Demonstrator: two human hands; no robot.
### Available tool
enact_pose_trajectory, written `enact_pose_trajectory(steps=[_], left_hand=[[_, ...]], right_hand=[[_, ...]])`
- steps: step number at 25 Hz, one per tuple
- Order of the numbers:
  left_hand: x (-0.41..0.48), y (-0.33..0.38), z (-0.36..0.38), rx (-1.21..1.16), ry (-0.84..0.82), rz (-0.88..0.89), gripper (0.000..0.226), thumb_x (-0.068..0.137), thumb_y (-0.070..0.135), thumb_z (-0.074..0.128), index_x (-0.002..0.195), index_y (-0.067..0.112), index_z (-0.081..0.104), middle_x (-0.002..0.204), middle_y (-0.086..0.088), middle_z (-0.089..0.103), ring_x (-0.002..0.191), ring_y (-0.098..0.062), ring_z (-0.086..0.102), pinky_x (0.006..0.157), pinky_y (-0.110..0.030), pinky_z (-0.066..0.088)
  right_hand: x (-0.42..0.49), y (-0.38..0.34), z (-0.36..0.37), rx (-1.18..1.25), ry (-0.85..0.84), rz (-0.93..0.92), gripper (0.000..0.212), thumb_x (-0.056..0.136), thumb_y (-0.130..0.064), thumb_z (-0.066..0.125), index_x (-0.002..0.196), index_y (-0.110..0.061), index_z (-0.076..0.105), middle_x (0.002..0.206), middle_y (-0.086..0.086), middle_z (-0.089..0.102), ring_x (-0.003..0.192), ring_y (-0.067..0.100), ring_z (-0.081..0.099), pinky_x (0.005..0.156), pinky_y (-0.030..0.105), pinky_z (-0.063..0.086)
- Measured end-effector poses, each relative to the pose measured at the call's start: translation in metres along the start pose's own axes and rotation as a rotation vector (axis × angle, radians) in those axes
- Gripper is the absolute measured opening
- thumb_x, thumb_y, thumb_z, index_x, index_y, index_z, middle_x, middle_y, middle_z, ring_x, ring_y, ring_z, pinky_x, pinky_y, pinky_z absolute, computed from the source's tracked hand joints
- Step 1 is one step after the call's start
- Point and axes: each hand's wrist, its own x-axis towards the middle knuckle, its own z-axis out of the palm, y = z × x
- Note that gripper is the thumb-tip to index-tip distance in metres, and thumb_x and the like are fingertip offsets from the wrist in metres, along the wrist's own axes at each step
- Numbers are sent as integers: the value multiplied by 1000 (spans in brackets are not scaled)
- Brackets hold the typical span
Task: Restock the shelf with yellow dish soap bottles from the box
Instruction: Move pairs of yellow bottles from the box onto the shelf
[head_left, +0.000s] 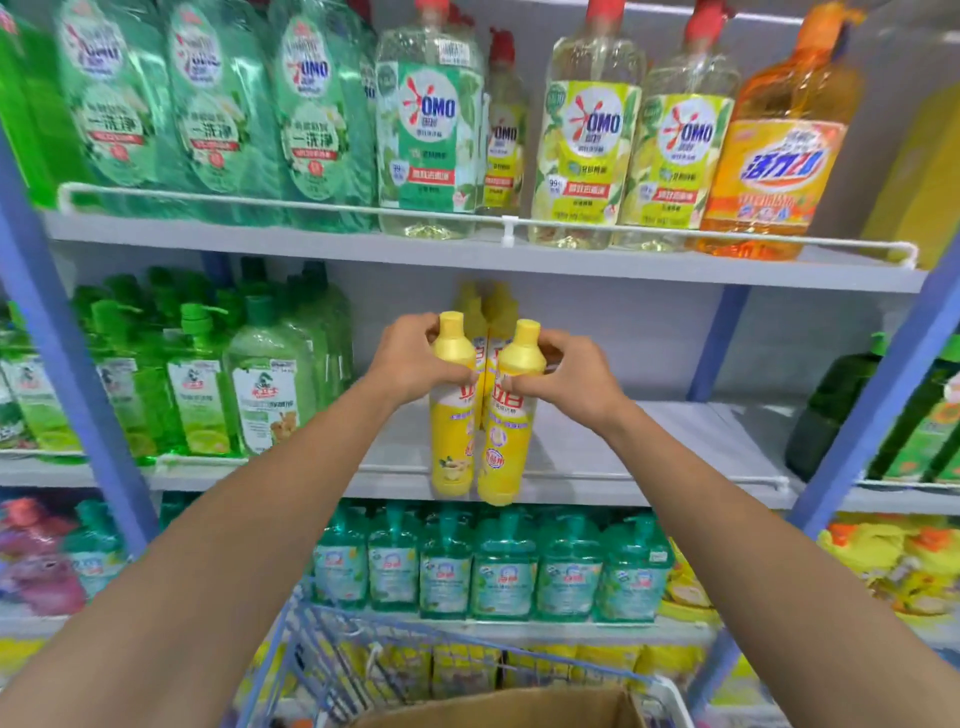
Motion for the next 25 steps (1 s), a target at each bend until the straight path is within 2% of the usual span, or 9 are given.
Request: enact_pose_trajectory(steps=[4,7,11,13,16,19,22,25], left_hand=[[31,8,3,2,47,9,46,49,28,97,86,15,72,83,0,75,78,-18,69,76,-40,59],[42,2,18,38,53,-5,45,53,24,96,91,14,74,86,-1,76,83,-18,69,77,-36,57],[48,-24,40,-2,26,-41,49,52,20,96,97,16,75,88,1,77,88,-20,73,80,-41,59],[50,-35,49,-57,40,-25,51,55,18,96,102,17,74,92,1,77,89,-19,73,81,-39,60],[43,-46,58,-169,68,-13,57,60,22,96,111,16,70,97,2,76,88,-14,73,80,-34,61],[29,-64,70,-351,134,-105,64,61,22,96,117,11,65,101,0,75,90,-13,73,77,-30,61],[14,-79,84,-380,152,-128,57,63,24,95,110,12,65,102,2,75,93,-13,72,80,-29,60],[11,-90,87,-366,99,-100,54,68,28,92,113,15,66,107,5,75,97,-7,70,87,-30,58]], right_hand=[[37,6,-7,4,38,-20,47,63,-27,94,105,-20,73,94,-3,77,90,19,73,85,41,59],[55,21,0,-9,28,-17,55,58,-35,94,107,-20,73,95,-4,77,88,17,73,85,41,59],[64,48,15,-52,-35,-22,52,62,-25,96,109,-20,72,98,-2,76,89,19,72,84,40,59],[66,57,20,4,-42,-8,56,65,-24,95,114,-19,70,102,-3,75,91,15,72,84,33,59],[60,69,29,118,-30,14,56,72,-21,92,121,-16,66,102,-9,73,89,-2,70,78,16,55],[48,80,44,249,38,96,68,71,-28,93,128,-15,60,108,-8,73,94,0,71,82,19,58],[33,83,58,164,103,143,67,67,-40,93,122,-17,59,107,-12,70,91,-6,66,72,8,52],[28,87,66,212,106,159,59,72,-31,91,119,-12,61,105,-9,69,86,-11,64,69,4,49]])
